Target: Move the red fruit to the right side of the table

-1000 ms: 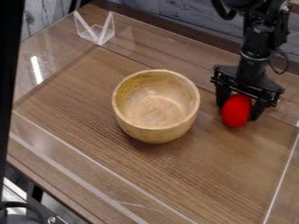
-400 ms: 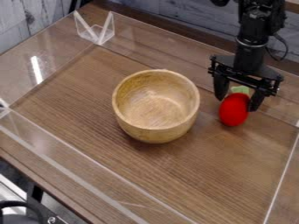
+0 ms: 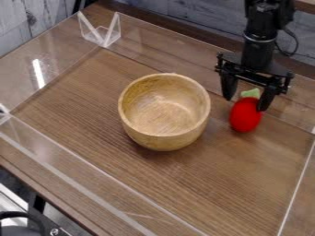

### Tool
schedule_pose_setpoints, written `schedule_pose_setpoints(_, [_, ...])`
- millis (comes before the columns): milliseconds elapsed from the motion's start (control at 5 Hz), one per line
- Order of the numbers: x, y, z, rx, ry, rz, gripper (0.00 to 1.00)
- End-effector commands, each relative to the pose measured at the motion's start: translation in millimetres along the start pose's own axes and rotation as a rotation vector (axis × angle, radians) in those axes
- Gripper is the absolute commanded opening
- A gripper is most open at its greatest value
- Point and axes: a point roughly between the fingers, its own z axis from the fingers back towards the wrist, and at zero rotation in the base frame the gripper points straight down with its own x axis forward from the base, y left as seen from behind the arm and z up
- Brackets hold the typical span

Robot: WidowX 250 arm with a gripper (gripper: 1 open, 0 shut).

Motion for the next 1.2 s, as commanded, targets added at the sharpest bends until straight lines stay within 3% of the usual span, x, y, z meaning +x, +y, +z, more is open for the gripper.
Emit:
schedule_pose_setpoints(0, [9.5, 4.9, 31.1, -0.014, -0.088, 0.004, 0.0])
schedule_pose_setpoints(200, [10.4, 8.0, 30.3, -0.014, -0.084, 0.005, 1.0])
schedule_pose_setpoints(400, [11.2, 10.6, 29.9, -0.015, -0.082, 0.007, 0.0])
schedule_pose_setpoints(600, [11.9, 12.4, 28.5, -0.014, -0.079, 0.007, 0.0])
schedule_pose_setpoints(800, [12.5, 15.4, 28.0, -0.015, -0.076, 0.01, 1.0])
schedule_pose_setpoints(1000, [14.0, 19.6, 29.4, -0.019, -0.08, 0.015, 0.0])
